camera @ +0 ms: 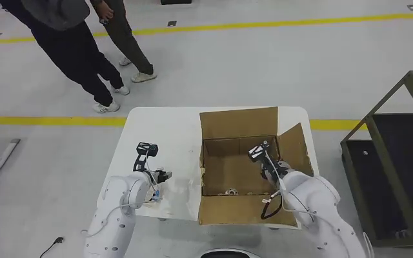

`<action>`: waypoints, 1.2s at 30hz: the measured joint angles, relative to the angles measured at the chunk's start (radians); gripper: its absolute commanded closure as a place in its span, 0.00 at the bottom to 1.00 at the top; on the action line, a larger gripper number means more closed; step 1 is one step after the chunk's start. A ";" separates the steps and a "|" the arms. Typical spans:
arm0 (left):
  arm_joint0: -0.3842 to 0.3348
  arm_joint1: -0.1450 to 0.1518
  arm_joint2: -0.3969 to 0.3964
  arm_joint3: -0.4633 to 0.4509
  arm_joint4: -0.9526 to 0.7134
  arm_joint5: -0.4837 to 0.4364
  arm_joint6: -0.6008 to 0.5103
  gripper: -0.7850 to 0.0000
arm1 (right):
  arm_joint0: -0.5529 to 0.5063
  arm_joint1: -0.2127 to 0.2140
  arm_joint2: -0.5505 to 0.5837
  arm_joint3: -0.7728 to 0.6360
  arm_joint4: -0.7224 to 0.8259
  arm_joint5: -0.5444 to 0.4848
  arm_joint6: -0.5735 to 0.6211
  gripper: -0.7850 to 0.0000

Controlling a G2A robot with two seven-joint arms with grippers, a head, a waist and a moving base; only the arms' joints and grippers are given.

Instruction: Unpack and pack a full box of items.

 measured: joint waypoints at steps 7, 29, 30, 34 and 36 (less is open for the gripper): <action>0.000 0.000 0.000 0.000 0.000 0.000 0.000 0.00 | 0.000 0.000 0.000 0.000 0.000 0.000 0.000 1.00; 0.000 0.000 0.000 0.000 0.000 0.000 0.000 0.00 | 0.304 -0.041 -0.217 0.419 0.297 -0.048 0.168 1.00; 0.000 0.000 0.000 0.000 0.000 0.000 0.000 0.00 | 0.320 -0.045 -0.228 0.458 0.318 -0.048 0.171 1.00; 0.000 0.000 0.000 0.000 0.000 0.000 0.000 0.00 | 0.347 -0.049 -0.243 0.523 0.345 -0.050 0.169 1.00; 0.000 0.000 0.000 0.000 0.000 0.000 0.000 0.00 | 0.346 -0.049 -0.242 0.520 0.344 -0.050 0.169 1.00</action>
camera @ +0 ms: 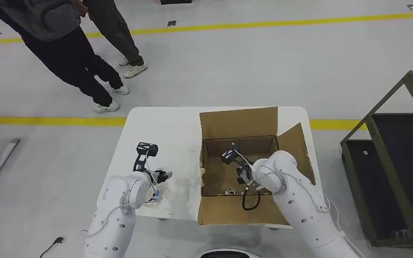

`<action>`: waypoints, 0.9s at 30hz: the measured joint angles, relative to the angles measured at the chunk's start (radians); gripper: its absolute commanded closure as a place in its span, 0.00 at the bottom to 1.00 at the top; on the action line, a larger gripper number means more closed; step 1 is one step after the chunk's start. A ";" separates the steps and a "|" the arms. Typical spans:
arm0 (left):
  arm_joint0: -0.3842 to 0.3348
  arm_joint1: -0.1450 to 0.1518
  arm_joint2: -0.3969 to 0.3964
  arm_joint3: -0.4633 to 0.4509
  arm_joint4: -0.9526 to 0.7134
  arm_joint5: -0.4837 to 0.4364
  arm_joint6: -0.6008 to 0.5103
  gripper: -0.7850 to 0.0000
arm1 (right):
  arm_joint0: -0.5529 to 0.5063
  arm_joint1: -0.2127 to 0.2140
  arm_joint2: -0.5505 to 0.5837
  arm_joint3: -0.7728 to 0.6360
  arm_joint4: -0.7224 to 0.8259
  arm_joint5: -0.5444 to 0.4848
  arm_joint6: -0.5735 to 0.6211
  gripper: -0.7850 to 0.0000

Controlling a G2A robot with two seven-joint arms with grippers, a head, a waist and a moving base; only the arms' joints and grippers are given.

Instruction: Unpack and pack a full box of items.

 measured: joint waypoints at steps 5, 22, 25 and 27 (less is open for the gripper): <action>0.000 0.000 0.000 0.000 0.000 0.000 0.000 0.00 | 0.000 0.000 0.000 -0.001 0.000 0.000 0.000 1.00; 0.000 0.000 0.000 0.000 0.000 0.000 0.000 0.00 | -0.077 -0.029 -0.059 -0.052 -0.047 0.466 -0.009 1.00; 0.000 0.000 0.000 0.000 0.000 0.000 0.000 0.00 | -0.066 -0.035 -0.077 -0.035 -0.070 0.515 0.010 0.76; 0.000 0.000 0.000 0.000 0.000 0.000 0.000 0.00 | -0.054 -0.040 -0.092 -0.019 -0.088 0.538 0.022 0.72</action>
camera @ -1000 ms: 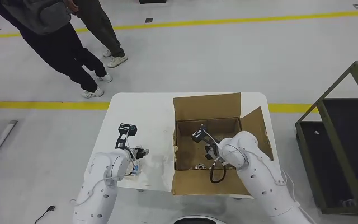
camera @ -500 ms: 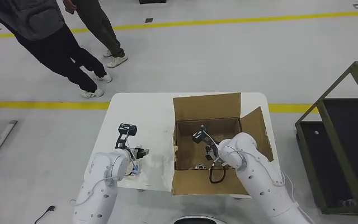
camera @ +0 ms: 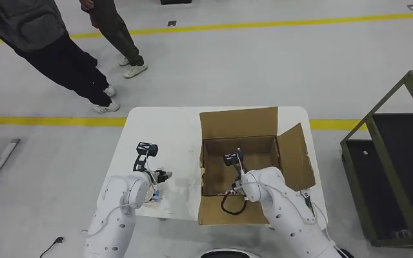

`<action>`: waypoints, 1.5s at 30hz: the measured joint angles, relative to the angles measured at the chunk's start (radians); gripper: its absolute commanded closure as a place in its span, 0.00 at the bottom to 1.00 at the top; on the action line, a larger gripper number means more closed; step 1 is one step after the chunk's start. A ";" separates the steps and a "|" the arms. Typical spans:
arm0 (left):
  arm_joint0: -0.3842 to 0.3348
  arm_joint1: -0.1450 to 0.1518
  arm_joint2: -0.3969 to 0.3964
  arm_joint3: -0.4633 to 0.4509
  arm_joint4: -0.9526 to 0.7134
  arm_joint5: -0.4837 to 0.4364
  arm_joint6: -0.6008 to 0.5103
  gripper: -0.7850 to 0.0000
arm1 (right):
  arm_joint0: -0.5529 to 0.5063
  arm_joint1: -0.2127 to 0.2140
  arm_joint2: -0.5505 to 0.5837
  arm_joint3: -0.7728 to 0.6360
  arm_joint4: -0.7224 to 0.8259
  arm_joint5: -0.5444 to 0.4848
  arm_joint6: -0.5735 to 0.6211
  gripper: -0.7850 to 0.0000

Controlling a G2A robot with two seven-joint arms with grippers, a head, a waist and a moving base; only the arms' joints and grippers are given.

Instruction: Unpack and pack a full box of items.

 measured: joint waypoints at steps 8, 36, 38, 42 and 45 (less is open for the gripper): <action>0.000 0.000 0.000 0.000 0.000 0.000 0.000 0.00 | 0.058 -0.024 -0.060 0.115 -0.003 -0.004 -0.004 0.61; 0.000 0.000 0.000 0.000 0.000 0.000 0.000 0.00 | 0.215 -0.109 -0.171 0.470 0.154 -0.086 -0.069 0.62; 0.000 0.000 0.000 0.000 0.000 0.000 0.000 0.00 | 0.220 -0.113 -0.178 0.480 0.154 -0.089 -0.070 0.61; 0.000 0.000 0.000 0.000 0.000 0.000 0.000 0.00 | 0.230 -0.120 -0.184 0.501 0.155 -0.090 -0.074 0.62; 0.000 0.000 0.000 0.000 0.000 0.000 0.000 0.00 | 0.233 -0.124 -0.188 0.514 0.156 -0.092 -0.080 0.63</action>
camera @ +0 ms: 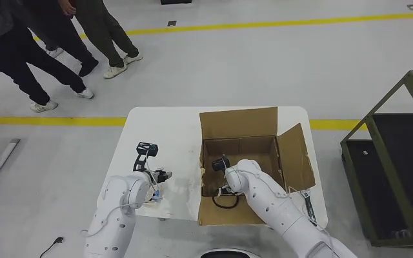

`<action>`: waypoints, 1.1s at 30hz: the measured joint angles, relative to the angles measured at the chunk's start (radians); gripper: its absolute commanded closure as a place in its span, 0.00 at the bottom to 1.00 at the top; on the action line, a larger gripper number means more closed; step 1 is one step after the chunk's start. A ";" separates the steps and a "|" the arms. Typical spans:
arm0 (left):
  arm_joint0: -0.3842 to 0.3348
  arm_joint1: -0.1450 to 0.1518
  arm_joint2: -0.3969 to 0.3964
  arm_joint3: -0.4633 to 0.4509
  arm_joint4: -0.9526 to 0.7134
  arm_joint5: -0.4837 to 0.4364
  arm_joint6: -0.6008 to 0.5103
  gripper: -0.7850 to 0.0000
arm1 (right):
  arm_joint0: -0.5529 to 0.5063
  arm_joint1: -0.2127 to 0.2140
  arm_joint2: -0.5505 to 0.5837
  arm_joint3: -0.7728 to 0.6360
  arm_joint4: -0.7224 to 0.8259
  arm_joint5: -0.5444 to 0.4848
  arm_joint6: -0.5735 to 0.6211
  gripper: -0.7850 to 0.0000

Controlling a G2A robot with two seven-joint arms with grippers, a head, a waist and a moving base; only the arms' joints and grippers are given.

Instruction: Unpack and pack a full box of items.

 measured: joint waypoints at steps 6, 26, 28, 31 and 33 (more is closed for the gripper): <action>0.000 0.000 0.000 0.000 0.000 0.000 0.000 0.00 | 0.002 -0.008 -0.008 0.024 -0.005 0.002 -0.013 1.00; 0.000 0.000 0.000 0.000 0.000 0.000 0.000 0.00 | -0.046 0.020 0.083 -0.134 -0.045 -0.012 0.008 0.95; 0.000 0.000 0.000 0.000 0.000 0.000 0.000 0.00 | -0.062 0.023 0.089 -0.168 -0.033 -0.042 0.026 0.83; 0.000 0.000 0.000 0.000 0.000 0.000 0.000 0.00 | -0.079 0.027 0.092 -0.191 -0.030 -0.064 0.040 0.73; 0.000 0.000 0.000 0.000 0.000 0.000 0.000 0.00 | -0.084 0.026 0.088 -0.185 -0.032 -0.069 0.039 0.69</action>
